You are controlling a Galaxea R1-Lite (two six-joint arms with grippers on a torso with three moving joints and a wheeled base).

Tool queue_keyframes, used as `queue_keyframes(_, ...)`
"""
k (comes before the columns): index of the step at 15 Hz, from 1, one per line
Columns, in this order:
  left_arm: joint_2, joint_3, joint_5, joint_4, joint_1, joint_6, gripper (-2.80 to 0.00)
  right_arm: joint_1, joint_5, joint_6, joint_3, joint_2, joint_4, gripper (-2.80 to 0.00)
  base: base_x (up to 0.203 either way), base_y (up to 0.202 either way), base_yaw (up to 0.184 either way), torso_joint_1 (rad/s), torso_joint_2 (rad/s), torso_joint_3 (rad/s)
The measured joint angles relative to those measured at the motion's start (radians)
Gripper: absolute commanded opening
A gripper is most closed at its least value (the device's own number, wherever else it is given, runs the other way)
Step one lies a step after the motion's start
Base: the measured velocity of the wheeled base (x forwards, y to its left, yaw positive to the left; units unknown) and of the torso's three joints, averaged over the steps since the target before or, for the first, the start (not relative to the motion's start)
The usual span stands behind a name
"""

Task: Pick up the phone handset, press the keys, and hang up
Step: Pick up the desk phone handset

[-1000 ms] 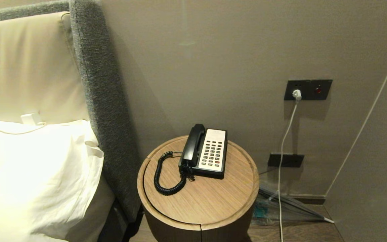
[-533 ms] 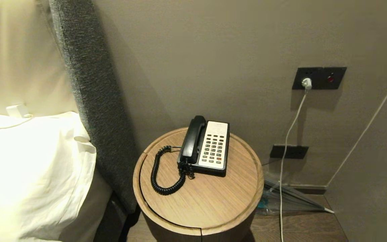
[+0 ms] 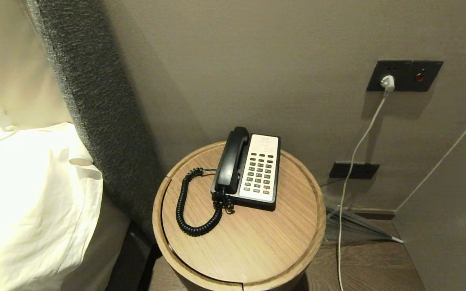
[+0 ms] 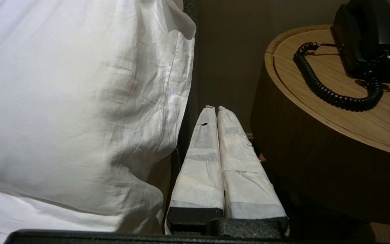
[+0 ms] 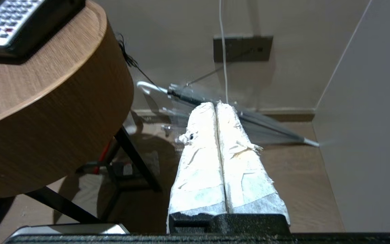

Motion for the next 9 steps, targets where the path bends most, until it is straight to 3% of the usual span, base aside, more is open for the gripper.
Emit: queue_keyframes(9, 0.000, 0.000, 0.000, 0.001, 0.000, 0.001, -2.80, 0.000, 0.000, -0.001, -0.001, 0.000, 0.000, -2.80, 0.000, 0.000, 0.000, 0.001, 0.00, -0.200)
